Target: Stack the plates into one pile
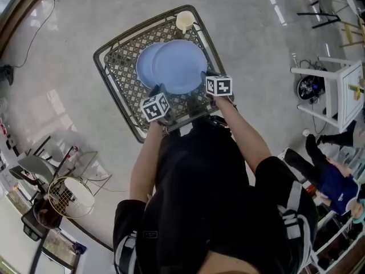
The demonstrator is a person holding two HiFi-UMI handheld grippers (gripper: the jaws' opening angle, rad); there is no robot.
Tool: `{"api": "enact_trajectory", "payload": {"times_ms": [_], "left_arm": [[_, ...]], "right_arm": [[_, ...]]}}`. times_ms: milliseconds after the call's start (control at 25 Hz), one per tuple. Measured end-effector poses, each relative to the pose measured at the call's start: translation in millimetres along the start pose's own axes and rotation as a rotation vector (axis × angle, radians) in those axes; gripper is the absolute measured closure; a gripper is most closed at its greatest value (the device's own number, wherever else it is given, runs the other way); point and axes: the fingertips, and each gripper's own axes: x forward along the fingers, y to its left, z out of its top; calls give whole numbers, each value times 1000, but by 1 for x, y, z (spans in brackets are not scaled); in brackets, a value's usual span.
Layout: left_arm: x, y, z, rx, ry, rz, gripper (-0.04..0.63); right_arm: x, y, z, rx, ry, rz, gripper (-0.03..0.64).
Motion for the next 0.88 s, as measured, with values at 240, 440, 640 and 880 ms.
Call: {"api": "enact_trajectory", "payload": {"times_ms": [240, 440, 640, 880], "left_arm": [[-1, 52, 3, -103, -7, 98, 520], [10, 81, -5, -173, 28, 150, 520], [23, 96, -8, -208, 58, 171, 520], [31, 100, -7, -213, 81, 184, 522]], "right_arm": [[45, 41, 17, -98, 76, 53, 554], [74, 55, 17, -138, 135, 72, 552], [93, 60, 16, -158, 187, 70, 551], [101, 56, 15, -165, 224, 54, 549]]}}
